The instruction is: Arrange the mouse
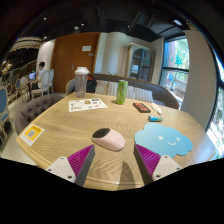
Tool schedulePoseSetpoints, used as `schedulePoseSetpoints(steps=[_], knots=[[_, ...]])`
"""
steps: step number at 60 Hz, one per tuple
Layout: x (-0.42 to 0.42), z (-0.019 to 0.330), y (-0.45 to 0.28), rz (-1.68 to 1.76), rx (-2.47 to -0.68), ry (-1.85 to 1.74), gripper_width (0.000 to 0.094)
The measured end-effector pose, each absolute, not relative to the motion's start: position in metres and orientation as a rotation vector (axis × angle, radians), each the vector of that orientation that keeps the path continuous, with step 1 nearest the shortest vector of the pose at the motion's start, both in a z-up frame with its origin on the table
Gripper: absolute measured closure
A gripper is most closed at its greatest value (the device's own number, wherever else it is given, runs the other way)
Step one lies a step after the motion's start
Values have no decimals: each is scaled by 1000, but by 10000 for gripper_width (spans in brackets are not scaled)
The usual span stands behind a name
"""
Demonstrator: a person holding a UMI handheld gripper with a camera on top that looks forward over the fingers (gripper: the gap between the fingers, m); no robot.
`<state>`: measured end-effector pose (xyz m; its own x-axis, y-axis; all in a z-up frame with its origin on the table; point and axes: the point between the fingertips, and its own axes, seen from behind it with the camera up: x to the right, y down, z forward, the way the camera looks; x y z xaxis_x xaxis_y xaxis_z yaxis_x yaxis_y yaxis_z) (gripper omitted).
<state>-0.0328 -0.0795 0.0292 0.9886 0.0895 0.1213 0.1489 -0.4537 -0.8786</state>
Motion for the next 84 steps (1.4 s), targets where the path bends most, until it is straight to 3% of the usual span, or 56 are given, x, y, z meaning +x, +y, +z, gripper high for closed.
schedulePoseSetpoints(steps=[17,35,46,51,60,67,71,80,84], knots=[[-20,-5,-39,-51,-2125,-252,119],[-16,-12,22,54,-2178,-194,137],[-13,-15,51,86,-2215,-94,243],[-8,-16,58,66,-2223,-40,370],[-10,-15,60,46,-2215,-22,412],[-14,-13,56,103,-2228,-37,498],[-14,11,49,132,-2185,-97,507],[73,123,39,-47,-1932,-62,511],[114,137,28,-83,-1914,-17,512]])
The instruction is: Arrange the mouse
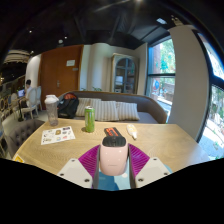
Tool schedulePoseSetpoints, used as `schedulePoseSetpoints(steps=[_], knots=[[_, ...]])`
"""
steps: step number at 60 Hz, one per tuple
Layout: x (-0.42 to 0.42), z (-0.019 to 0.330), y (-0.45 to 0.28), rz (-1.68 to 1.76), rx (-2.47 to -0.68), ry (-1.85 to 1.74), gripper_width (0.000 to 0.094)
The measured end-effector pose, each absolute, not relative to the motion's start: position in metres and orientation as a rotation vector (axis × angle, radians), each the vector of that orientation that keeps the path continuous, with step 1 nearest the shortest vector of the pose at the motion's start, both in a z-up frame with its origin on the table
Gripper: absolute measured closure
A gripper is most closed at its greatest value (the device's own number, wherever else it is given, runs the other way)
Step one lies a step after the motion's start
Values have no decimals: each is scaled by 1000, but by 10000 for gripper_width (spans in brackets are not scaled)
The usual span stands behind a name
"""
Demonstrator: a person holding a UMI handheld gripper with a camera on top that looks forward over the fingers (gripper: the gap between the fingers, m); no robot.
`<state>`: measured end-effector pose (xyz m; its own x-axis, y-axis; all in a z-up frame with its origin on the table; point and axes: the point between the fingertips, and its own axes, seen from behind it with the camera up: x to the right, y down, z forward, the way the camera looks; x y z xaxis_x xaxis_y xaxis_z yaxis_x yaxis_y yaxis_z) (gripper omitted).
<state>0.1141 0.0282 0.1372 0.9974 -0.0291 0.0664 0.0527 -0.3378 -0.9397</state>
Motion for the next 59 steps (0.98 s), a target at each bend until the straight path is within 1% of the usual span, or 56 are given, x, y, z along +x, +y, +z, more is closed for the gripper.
schedulePoseSetpoints(steps=[2,6,11,17,19,21,24,33,34,35,38,41,51,59], knots=[[134,131,26,-95,-1936,3,512],[169,106,16,-133,-1992,45,512],[209,55,14,-166,-2079,106,513],[221,0,11,-135,-2172,153,512],[225,-9,6,-121,-2191,154,510],[225,-5,9,-90,-2153,166,511],[230,-9,7,-68,-2169,210,501],[229,-11,10,-41,-2201,174,373],[229,-11,9,-41,-2200,170,343],[230,-10,9,-39,-2199,166,290],[230,-2,5,-31,-2174,161,64],[232,10,-1,-19,-2143,162,102],[227,40,-42,64,-2090,151,96],[230,39,-88,54,-2088,123,94]])
